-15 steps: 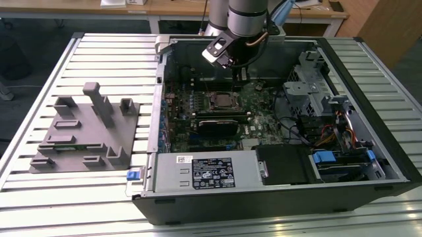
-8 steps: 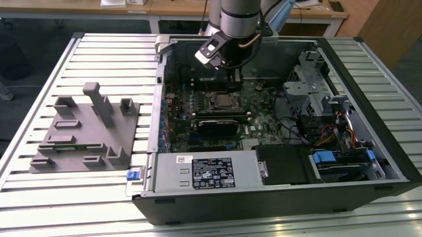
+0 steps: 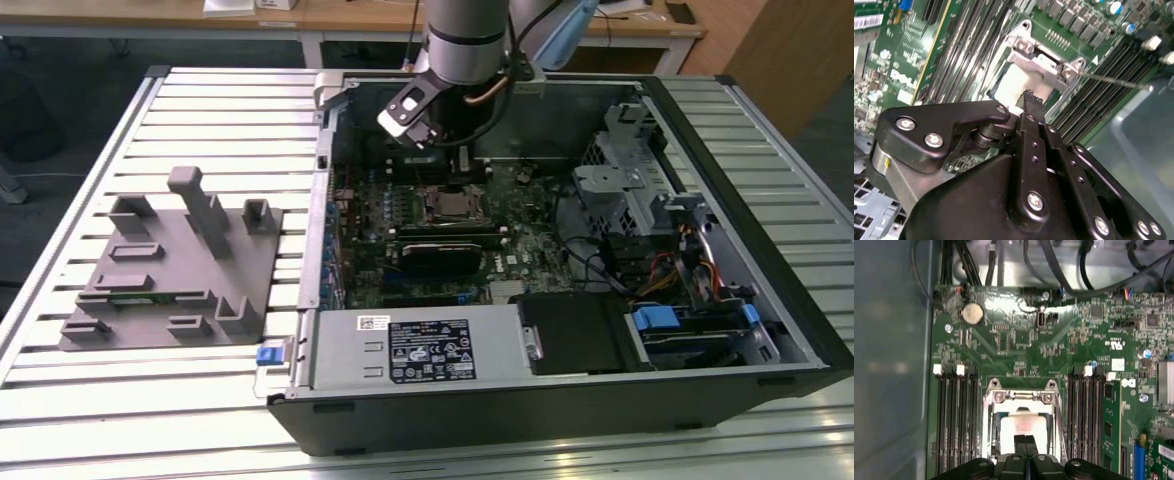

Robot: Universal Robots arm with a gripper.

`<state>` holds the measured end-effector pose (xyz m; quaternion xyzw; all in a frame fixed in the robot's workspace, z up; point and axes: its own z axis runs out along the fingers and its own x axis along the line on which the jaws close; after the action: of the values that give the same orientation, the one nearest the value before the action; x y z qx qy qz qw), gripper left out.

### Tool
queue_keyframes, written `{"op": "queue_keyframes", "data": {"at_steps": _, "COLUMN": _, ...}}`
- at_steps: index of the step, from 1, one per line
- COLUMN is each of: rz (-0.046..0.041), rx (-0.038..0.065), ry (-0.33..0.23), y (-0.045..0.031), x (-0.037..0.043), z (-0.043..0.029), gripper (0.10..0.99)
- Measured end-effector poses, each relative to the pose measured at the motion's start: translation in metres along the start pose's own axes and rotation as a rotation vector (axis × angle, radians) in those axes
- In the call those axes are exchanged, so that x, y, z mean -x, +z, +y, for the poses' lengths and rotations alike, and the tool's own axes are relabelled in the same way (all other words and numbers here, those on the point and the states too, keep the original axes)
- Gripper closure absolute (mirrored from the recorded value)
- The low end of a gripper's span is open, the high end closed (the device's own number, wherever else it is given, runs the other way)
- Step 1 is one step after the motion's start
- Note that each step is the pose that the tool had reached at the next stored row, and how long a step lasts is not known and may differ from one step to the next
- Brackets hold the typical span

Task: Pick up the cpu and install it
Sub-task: 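Close the cpu cover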

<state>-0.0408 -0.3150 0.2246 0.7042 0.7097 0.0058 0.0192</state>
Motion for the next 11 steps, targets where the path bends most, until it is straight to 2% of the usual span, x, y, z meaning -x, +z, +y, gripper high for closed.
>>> {"op": "queue_keyframes", "data": {"at_steps": 11, "rz": 0.0001, "rx": -0.003, "ry": 0.000, "y": 0.0114, "x": 0.0000, "z": -0.0132, "gripper": 0.980}}
